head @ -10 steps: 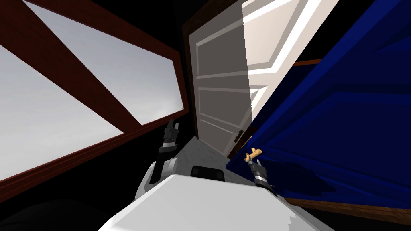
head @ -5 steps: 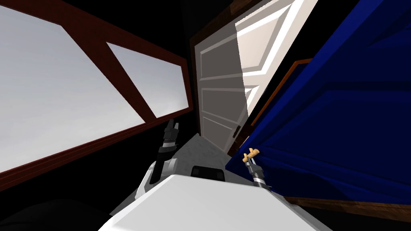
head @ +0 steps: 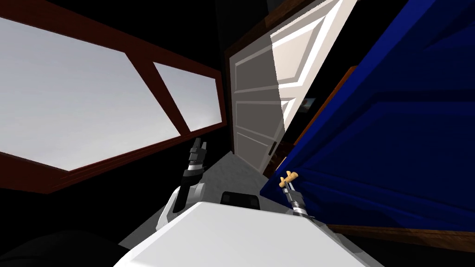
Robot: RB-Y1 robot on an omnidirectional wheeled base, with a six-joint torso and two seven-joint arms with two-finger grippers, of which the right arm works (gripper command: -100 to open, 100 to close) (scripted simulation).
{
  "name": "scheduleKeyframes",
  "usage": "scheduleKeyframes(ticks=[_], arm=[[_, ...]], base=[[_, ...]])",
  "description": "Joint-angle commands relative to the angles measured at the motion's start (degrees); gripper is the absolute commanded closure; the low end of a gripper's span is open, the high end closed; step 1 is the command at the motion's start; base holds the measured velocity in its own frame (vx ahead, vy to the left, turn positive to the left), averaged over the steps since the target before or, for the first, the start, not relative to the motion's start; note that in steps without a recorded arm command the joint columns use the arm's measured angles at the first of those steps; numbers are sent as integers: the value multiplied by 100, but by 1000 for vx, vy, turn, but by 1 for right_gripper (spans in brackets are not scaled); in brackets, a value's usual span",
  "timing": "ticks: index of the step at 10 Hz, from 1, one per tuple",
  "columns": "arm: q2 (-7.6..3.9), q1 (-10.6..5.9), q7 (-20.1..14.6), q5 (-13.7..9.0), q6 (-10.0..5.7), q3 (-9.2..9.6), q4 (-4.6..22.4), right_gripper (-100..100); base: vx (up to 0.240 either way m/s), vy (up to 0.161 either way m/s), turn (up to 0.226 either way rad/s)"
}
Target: Pull the door open
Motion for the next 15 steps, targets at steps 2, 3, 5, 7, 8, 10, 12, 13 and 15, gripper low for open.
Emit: scheduleKeyframes(ticks=[2,3,5,7,8,10,12,13,15], arm=[[-129,37,-193,109,-212,177,74,100],[-194,55,-274,154,-298,252,99,100],[-203,57,-277,164,-284,273,105,100],[-287,89,-434,233,-460,428,217,100],[-325,93,-487,253,-529,472,252,100],[-422,105,-622,303,-704,583,342,100],[-495,113,-722,341,-835,665,410,100],[-464,94,-678,327,-766,636,397,100],[-507,104,-787,364,-896,732,515,100]], base=[[-257,-31,122],[-299,-25,165],[-195,-49,74],[-207,-24,163],[-232,-14,120],[-213,-51,142],[-270,-40,141],[-122,-15,24],[-181,-35,135]])
